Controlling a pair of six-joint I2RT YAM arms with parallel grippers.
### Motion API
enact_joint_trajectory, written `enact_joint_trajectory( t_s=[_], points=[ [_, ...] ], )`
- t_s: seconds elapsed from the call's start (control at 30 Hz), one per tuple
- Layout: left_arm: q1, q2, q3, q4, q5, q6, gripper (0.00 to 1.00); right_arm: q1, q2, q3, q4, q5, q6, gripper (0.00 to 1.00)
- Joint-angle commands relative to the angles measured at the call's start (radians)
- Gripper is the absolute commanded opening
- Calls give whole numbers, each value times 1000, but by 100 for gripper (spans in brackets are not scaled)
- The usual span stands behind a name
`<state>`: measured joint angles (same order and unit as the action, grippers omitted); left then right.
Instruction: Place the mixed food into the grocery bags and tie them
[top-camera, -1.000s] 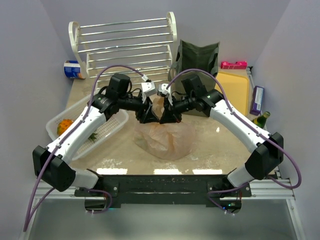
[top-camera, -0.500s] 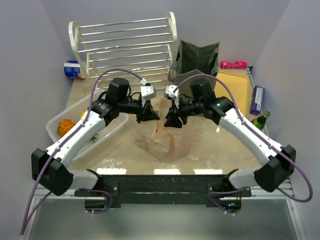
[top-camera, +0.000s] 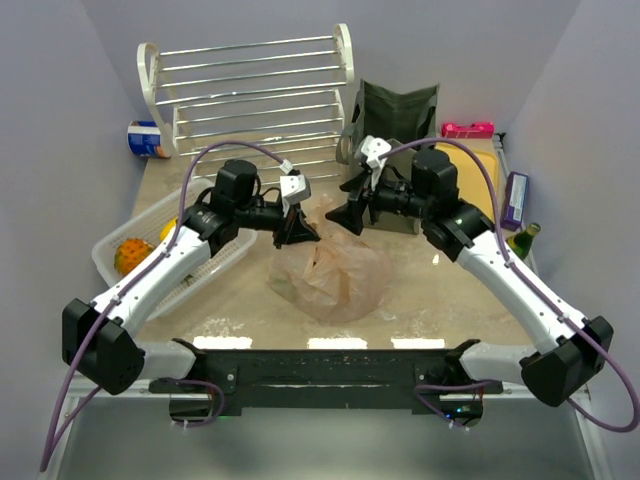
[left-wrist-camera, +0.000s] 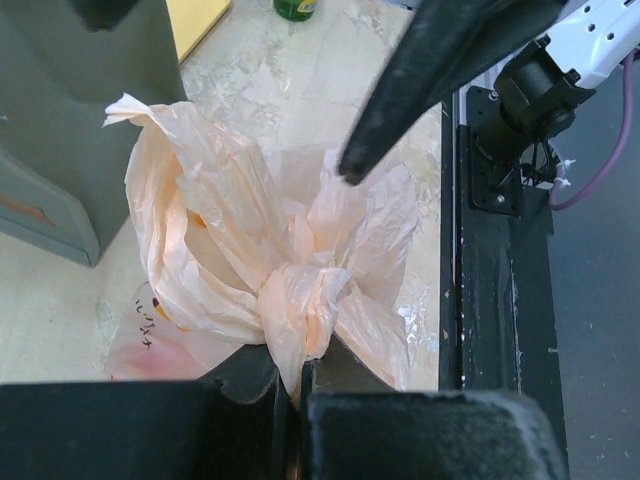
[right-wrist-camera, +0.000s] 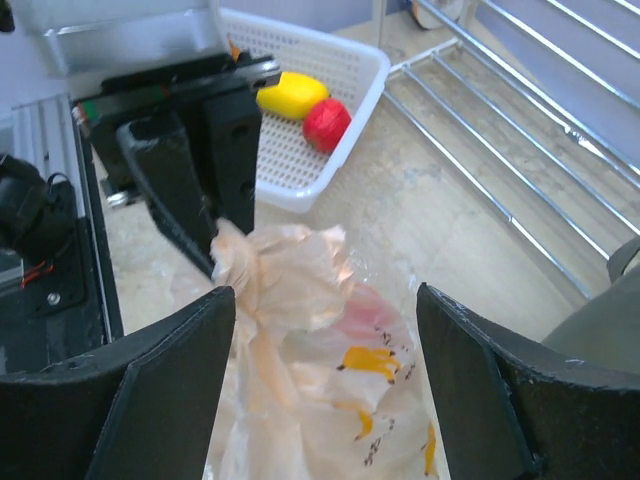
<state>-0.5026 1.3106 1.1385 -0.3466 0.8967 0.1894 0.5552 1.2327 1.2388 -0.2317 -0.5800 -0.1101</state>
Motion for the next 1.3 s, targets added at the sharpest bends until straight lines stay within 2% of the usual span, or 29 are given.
enact_joint_trajectory(
  t_s=[0.0, 0.13, 0.23, 0.27, 0.33, 0.53, 0.57, 0.73, 0.87, 0.97, 1.03, 1.27],
  points=[
    [-1, -33, -16, 46, 38, -13, 0, 0, 60, 16, 123, -15, 50, 77],
    [1, -34, -19, 49, 53, -10, 0, -1, 86, 14, 153, -63, 50, 73],
    [-1, -39, -17, 46, 36, -4, 0, 2, 83, 7, 178, -124, 64, 40],
    [-1, -39, -17, 44, 30, -4, 0, 0, 76, 4, 184, -130, 75, 14],
    [1, -48, -17, 43, 12, -4, 0, 2, 36, -24, 221, -120, 87, 0],
    [7, -65, -23, 35, -42, -5, 1, 0, -65, -74, 203, -23, 72, 0],
    [7, -68, -25, 40, -44, -7, 6, 0, -81, -79, 197, -8, 66, 0],
    [9, -68, -39, 69, -16, -28, 11, 2, -90, -93, 164, -11, 61, 0],
    [9, -65, -40, 66, -10, -28, 20, 0, -95, -104, 169, -11, 62, 0],
    [9, -62, -40, 61, -12, -25, 22, 0, -105, -105, 170, -6, 63, 0],
    [9, -65, -40, 55, -18, -24, 22, 2, -120, -110, 166, 14, 58, 0],
    [10, -79, -57, 81, -33, -33, 10, 2, -163, -119, 126, 49, 41, 0]
  ],
)
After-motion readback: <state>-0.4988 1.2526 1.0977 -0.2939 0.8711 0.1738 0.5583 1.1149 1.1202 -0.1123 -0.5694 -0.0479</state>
